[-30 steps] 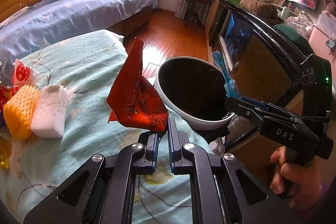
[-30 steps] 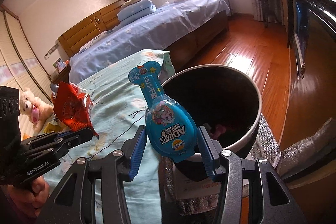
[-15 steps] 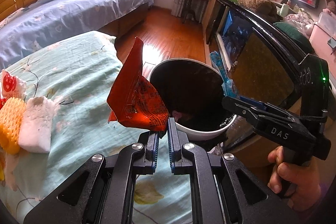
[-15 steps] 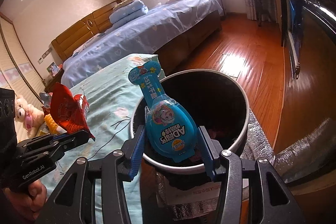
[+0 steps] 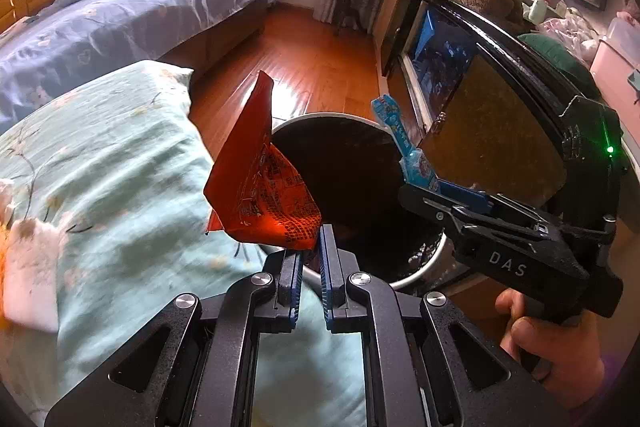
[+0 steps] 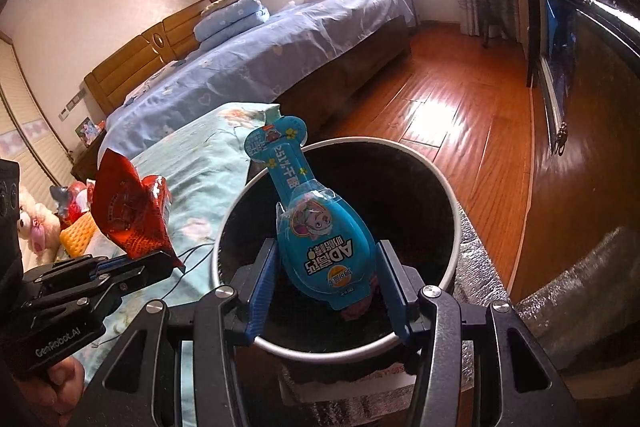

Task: Collect trash
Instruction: 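Carry the red bag and blue bottle over the trash bin with both grippers, then open both grippers to drop the red bag and blue bottle into the bin, then grasp the yellow wrapper with the left gripper while the right grasps the white sponge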

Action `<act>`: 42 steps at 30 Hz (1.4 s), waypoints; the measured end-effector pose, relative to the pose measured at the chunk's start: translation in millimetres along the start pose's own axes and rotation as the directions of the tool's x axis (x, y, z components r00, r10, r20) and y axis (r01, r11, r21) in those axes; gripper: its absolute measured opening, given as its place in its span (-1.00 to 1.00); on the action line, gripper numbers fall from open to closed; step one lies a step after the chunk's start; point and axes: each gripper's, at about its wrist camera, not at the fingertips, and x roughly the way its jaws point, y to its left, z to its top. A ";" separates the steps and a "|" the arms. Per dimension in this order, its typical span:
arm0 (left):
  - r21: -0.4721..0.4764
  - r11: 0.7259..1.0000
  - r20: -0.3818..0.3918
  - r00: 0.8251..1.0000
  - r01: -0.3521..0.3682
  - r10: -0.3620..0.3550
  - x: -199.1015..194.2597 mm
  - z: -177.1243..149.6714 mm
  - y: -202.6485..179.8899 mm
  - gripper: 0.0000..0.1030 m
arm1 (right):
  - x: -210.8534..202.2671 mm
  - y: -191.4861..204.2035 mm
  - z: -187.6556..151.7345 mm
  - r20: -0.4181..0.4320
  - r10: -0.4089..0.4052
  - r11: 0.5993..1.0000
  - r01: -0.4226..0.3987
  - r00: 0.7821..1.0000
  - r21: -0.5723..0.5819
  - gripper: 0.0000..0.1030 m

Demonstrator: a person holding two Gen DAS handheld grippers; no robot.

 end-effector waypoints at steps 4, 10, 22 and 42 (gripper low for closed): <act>-0.005 1.000 -0.009 1.000 -0.003 0.003 8.4 6.7 -0.5 -0.86 | 5.2 -6.2 0.5 -0.013 -0.009 1.000 0.009 1.000 0.010 -0.03; 0.006 1.000 -0.024 1.000 0.004 -0.004 18.7 12.0 -2.6 -0.86 | 8.8 -11.2 4.2 -0.023 -0.017 1.000 0.017 1.000 0.018 -0.03; 0.014 1.000 -0.053 0.999 0.013 -0.012 37.5 18.5 -5.3 -0.86 | 16.7 -22.1 14.2 -0.033 -0.022 0.999 0.024 0.999 0.031 -0.03; -0.122 0.990 0.015 0.997 -0.070 0.072 -19.2 -28.6 37.9 0.43 | 0.9 -9.5 12.1 -0.004 0.018 0.998 -0.018 1.000 0.067 0.64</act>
